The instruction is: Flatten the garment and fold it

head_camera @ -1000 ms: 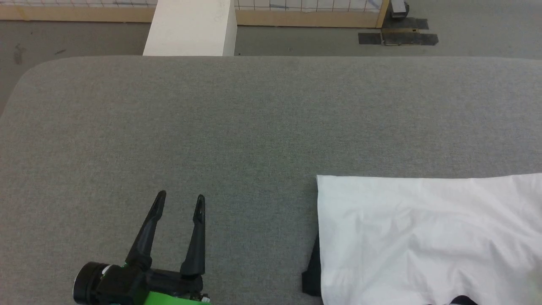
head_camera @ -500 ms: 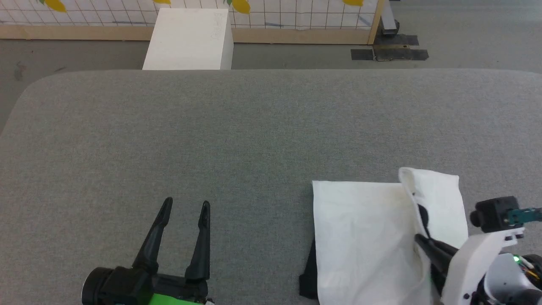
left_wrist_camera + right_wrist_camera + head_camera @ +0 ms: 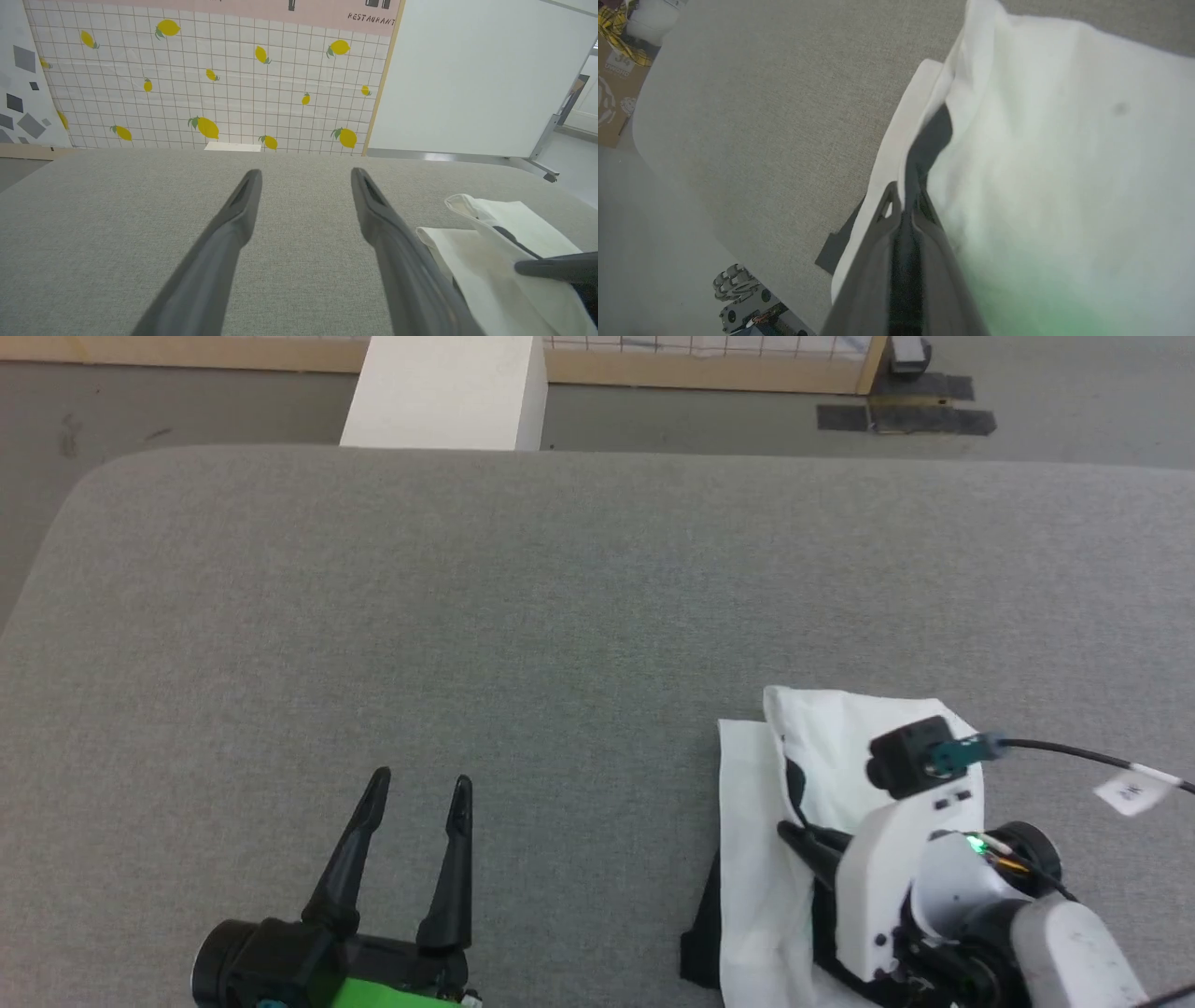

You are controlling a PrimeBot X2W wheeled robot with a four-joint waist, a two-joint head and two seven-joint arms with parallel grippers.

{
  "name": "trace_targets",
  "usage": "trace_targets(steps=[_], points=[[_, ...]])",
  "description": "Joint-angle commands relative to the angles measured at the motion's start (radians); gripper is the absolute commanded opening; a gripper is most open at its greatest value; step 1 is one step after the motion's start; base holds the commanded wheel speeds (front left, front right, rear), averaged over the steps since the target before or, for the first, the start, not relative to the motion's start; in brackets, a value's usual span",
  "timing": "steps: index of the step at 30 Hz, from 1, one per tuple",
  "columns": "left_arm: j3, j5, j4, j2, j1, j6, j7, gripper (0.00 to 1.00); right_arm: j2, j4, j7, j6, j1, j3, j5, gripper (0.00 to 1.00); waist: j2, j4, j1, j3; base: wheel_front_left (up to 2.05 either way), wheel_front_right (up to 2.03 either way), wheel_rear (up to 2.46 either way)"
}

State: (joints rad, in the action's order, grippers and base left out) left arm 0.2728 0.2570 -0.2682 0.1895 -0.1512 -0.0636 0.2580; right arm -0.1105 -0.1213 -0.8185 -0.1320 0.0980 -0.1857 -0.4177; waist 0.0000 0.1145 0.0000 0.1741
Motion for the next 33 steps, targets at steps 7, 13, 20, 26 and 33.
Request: trace_targets(steps=[7,13,20,26,33], points=[[0.005,-0.002,0.022,-0.03,0.038,0.015,0.004,1.0,0.006,0.13,-0.01,0.001,0.072,-0.079,0.068,0.0,0.0,0.03,0.0,0.02,0.0,0.0,0.0],[0.0,-0.001,0.04,-0.051,0.044,0.027,0.004,1.0,0.021,0.222,-0.004,0.001,0.079,-0.096,0.093,1.0,0.0,0.039,0.0,0.009,0.0,0.0,0.0],[-0.017,-0.004,0.051,-0.063,0.029,0.041,0.004,1.0,0.04,0.191,0.089,0.001,0.086,-0.069,0.061,1.0,0.0,0.013,0.0,-0.015,0.0,0.0,0.0],[-0.036,-0.015,0.035,-0.056,0.01,0.045,0.004,1.0,-0.005,0.007,0.148,0.001,0.032,0.058,0.047,1.0,0.0,-0.025,0.0,-0.019,0.0,0.0,0.0],[-0.039,-0.031,0.013,-0.055,0.01,0.046,0.004,1.0,-0.007,-0.142,0.127,0.001,-0.122,0.257,0.026,1.0,0.0,-0.057,0.0,0.004,0.0,0.0,0.0]])
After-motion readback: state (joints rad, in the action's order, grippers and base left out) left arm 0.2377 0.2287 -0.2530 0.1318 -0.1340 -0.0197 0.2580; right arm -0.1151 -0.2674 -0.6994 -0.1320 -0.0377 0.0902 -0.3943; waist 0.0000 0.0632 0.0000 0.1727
